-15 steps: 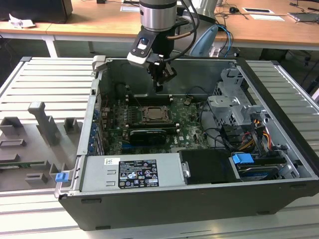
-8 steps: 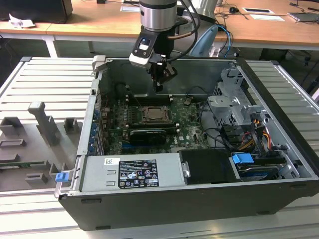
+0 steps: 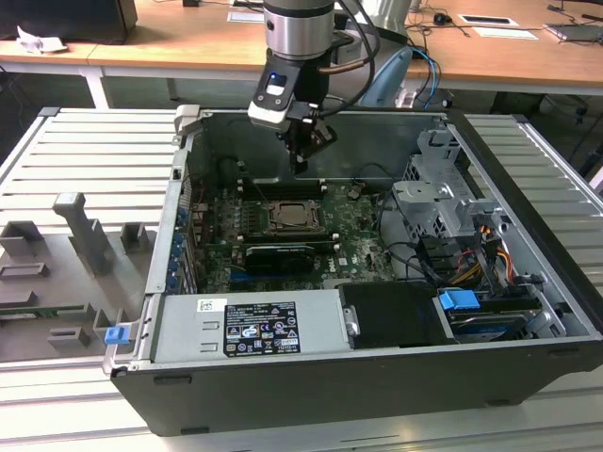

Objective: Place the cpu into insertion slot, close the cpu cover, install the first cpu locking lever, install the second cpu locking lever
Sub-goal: 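Install the first cpu locking lever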

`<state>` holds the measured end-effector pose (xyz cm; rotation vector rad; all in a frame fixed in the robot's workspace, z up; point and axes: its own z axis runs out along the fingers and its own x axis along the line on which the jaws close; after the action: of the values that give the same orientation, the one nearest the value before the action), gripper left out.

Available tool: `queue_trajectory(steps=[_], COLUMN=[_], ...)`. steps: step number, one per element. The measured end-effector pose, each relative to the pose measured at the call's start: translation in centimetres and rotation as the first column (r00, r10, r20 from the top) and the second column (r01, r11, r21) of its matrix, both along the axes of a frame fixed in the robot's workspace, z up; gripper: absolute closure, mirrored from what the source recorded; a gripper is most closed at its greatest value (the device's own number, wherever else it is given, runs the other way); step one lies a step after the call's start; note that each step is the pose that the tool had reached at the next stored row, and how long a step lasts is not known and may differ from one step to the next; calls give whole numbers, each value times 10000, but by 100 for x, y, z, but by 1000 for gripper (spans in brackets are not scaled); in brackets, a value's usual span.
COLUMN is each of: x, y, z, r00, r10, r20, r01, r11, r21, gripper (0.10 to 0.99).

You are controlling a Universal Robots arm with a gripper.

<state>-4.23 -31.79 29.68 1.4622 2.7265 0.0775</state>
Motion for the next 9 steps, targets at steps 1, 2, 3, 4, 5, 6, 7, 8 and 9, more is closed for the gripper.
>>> queue_trajectory(steps=[1,2,3,4,5,6,7,8,9], x=[0,0,0,0,0,0,0,0,0], y=[0,0,0,0,0,0,0,0,0], z=[0,0,0,0,0,0,0,0,0], r00=[10000,9998,9997,9995,9992,9990,9986,9982,9978], r10=[89,180,244,326,395,452,536,595,662], r20=[0,0,0,0,0,0,0,0,0], r01=[-89,-180,-244,-326,-395,-452,-536,-595,-662], r11=[10000,9998,9997,9995,9992,9990,9986,9982,9978], r21=[0,0,-1,0,0,1,0,0,0], gripper=[980,980,980,980,980,980,980,980,980])
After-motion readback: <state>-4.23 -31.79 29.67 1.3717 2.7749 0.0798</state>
